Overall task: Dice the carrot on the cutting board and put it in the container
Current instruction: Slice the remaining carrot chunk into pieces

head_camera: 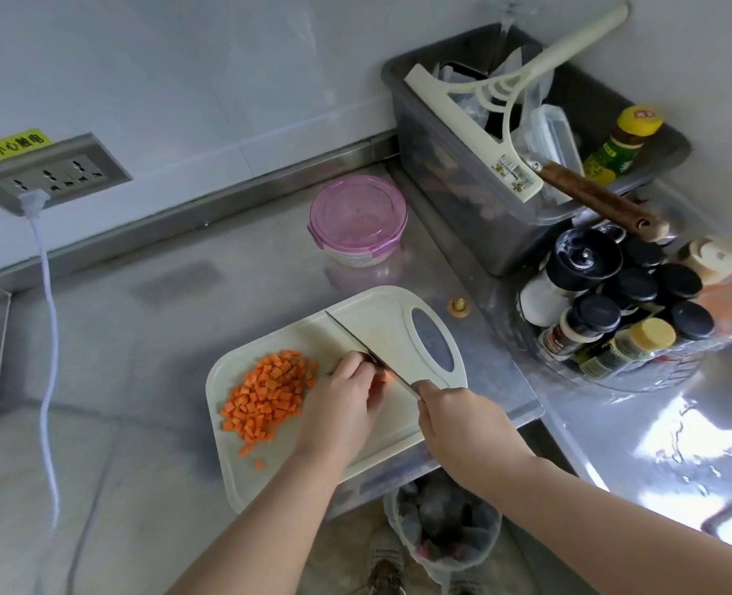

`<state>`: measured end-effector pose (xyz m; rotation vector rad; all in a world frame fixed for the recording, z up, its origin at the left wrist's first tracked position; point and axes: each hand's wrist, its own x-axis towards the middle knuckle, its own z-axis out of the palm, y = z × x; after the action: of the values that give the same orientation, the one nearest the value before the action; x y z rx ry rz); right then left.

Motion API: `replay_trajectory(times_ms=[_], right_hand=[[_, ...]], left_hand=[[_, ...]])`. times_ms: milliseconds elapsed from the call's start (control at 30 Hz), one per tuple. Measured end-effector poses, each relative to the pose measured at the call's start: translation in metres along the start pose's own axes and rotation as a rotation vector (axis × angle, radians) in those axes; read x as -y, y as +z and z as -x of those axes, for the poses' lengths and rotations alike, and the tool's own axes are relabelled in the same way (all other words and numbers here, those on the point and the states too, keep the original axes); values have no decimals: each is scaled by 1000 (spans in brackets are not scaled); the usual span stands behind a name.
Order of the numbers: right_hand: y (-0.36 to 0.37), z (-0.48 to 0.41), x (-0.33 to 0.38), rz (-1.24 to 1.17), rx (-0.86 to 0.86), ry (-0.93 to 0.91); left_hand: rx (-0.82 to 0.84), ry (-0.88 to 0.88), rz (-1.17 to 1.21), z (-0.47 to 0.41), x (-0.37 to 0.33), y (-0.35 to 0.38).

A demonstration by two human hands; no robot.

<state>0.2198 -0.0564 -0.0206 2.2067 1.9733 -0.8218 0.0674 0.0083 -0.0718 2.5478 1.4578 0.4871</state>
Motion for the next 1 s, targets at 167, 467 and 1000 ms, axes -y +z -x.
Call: replay_trajectory(times_ms=[167, 467, 1000], right_hand=[[0, -2, -1, -7, 15, -1], [5, -7, -7, 93, 61, -36], [1, -12, -3, -93, 15, 53]], left_hand=[[-3, 34, -23, -3, -1, -2], [-16, 22, 59, -2, 3, 6], [11, -23, 125, 0, 2, -6]])
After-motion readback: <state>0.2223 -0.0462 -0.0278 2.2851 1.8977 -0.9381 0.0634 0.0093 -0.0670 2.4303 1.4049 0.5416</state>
